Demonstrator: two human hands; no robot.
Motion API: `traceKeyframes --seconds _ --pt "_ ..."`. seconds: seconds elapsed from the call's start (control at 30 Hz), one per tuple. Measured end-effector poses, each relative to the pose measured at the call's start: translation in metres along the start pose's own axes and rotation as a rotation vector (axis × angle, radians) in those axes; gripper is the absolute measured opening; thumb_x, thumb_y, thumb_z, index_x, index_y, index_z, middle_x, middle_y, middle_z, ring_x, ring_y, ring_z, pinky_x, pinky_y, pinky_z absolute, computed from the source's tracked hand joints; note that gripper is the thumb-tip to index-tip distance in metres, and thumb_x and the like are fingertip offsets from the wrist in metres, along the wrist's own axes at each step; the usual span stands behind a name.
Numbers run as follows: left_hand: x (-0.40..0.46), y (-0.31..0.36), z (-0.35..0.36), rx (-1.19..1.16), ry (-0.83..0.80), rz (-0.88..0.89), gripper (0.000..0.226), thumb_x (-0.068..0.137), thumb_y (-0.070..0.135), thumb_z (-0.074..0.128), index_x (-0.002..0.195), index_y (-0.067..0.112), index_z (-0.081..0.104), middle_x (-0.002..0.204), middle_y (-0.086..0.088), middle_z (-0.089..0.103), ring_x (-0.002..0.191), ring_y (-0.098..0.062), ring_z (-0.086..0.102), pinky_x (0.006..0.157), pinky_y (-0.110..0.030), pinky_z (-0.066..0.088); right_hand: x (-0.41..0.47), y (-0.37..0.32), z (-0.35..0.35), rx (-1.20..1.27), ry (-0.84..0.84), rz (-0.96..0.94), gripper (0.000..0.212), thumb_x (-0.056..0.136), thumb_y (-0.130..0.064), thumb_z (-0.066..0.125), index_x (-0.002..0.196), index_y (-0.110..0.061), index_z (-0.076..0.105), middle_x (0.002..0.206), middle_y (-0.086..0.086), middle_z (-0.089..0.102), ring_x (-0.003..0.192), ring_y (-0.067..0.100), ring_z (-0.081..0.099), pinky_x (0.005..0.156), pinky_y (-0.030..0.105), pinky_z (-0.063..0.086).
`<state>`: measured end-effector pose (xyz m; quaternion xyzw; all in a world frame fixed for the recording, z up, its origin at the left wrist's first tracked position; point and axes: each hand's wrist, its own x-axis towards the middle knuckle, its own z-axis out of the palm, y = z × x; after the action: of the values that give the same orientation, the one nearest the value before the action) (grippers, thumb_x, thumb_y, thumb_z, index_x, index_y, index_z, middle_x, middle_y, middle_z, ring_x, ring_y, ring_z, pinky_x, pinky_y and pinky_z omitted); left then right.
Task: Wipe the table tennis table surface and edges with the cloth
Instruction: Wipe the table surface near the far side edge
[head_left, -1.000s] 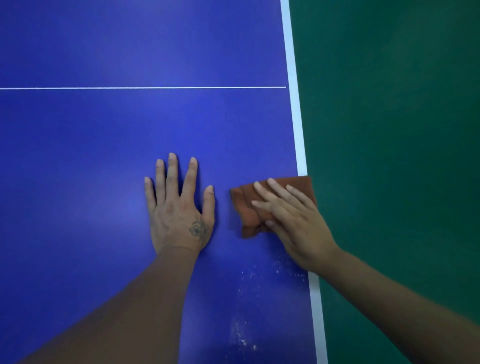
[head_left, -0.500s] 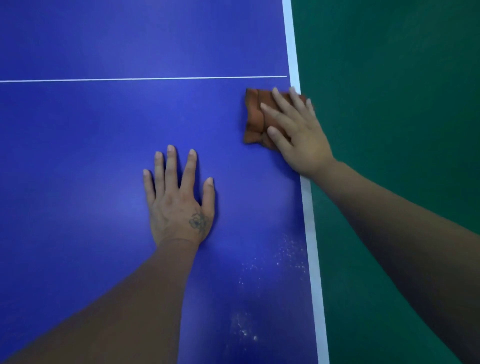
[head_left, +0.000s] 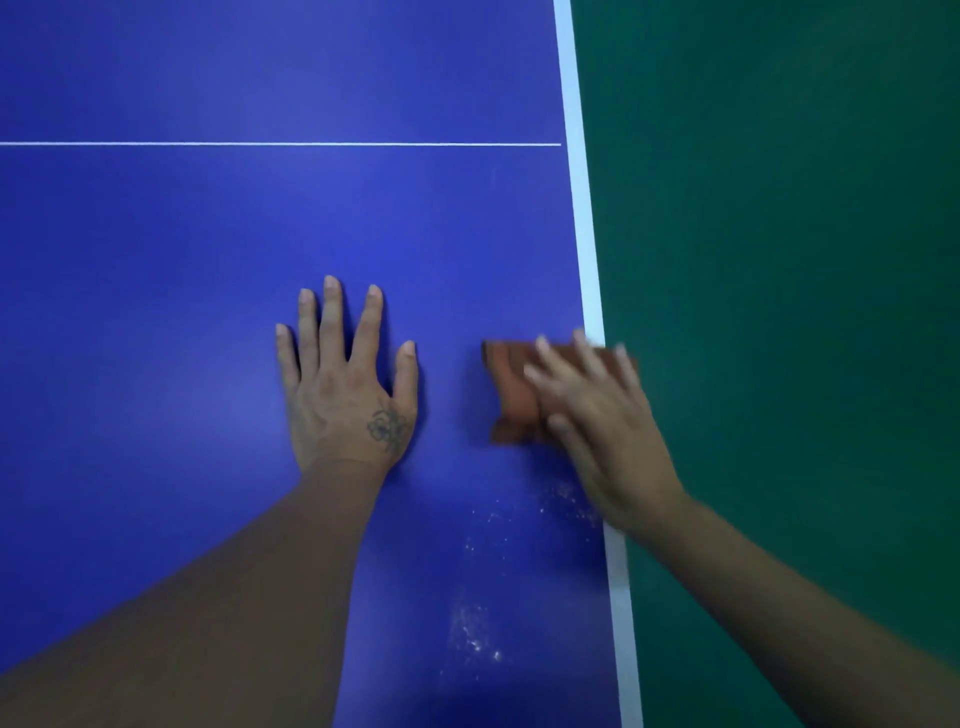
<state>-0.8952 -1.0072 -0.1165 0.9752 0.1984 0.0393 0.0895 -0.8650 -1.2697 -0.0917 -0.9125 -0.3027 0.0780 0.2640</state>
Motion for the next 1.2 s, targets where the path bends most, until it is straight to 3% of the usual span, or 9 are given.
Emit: traceKeyframes --seconds 0.13,0.3,0.43,0.73,0.9,1.0,1.1,1.2 --pt "0.0 0.002 -0.001 0.009 -0.013 0.0 0.069 0.107 0.058 0.031 0.169 0.028 0.031 0.18 -0.006 0.016 0.167 -0.028 0.008 0.135 -0.054 0.005 0.107 0.019 -0.017 -0.053 0.125 0.019 0.046 0.112 -0.033 0.034 0.155 -0.026 0.048 0.169 -0.005 0.033 0.162 0.025 0.014 0.13 0.049 0.001" --pt "0.0 0.0 0.0 0.006 0.004 0.001 0.069 0.107 0.058 0.032 0.169 0.029 0.031 0.18 -0.006 0.016 0.167 -0.028 0.007 0.135 -0.054 0.005 0.162 0.037 -0.005 -0.314 -0.063 0.005 0.05 0.111 -0.045 0.031 0.16 -0.038 0.036 0.174 -0.006 0.016 0.162 0.023 0.008 0.13 0.054 0.001" --pt "-0.002 0.001 0.001 -0.005 0.022 0.007 0.067 0.108 0.057 0.035 0.169 0.029 0.032 0.179 -0.007 0.018 0.167 -0.029 0.009 0.134 -0.055 0.006 0.127 0.035 0.003 -0.349 -0.056 -0.07 0.052 0.11 -0.046 0.031 0.161 -0.039 0.033 0.174 -0.006 0.016 0.162 0.022 0.01 0.13 0.053 0.006" --pt "-0.009 -0.001 -0.007 -0.065 -0.011 0.059 0.064 0.111 0.052 0.036 0.168 0.023 0.034 0.179 -0.009 0.016 0.167 -0.03 0.008 0.135 -0.054 0.003 -0.048 -0.009 0.03 -0.321 -0.077 -0.125 0.053 0.11 -0.042 0.035 0.162 -0.033 0.034 0.175 -0.002 0.015 0.162 0.022 0.008 0.129 0.055 0.014" --pt "-0.059 -0.02 -0.029 -0.099 0.109 0.173 0.057 0.112 0.039 0.045 0.163 0.015 0.044 0.177 -0.013 0.023 0.166 -0.034 0.016 0.135 -0.055 0.01 -0.117 -0.036 0.037 -0.167 -0.121 -0.079 0.05 0.112 -0.039 0.031 0.162 -0.032 0.036 0.175 -0.005 0.015 0.163 0.021 0.007 0.129 0.056 0.014" --pt "-0.134 -0.045 -0.036 -0.042 0.061 0.167 0.063 0.11 0.043 0.044 0.167 0.017 0.037 0.178 -0.011 0.02 0.166 -0.033 0.013 0.134 -0.058 0.012 -0.101 -0.04 0.024 -0.006 -0.006 -0.03 0.05 0.113 -0.034 0.031 0.161 -0.023 0.038 0.174 -0.002 0.019 0.163 0.023 0.008 0.13 0.055 0.01" --pt "-0.209 -0.067 -0.031 0.012 -0.029 0.149 0.065 0.108 0.045 0.042 0.167 0.019 0.037 0.178 -0.01 0.022 0.165 -0.035 0.016 0.13 -0.063 0.02 -0.042 -0.029 0.009 -0.087 0.131 -0.014 0.05 0.113 -0.034 0.031 0.161 -0.022 0.038 0.174 0.002 0.018 0.163 0.027 0.006 0.131 0.051 0.002" --pt "-0.239 -0.077 -0.023 0.039 -0.069 0.142 0.067 0.107 0.047 0.039 0.168 0.021 0.035 0.179 -0.008 0.019 0.166 -0.035 0.014 0.131 -0.063 0.018 0.011 -0.013 0.006 -0.186 0.087 -0.005 0.049 0.112 -0.039 0.032 0.16 -0.029 0.04 0.174 0.001 0.017 0.162 0.028 0.006 0.13 0.054 0.001"
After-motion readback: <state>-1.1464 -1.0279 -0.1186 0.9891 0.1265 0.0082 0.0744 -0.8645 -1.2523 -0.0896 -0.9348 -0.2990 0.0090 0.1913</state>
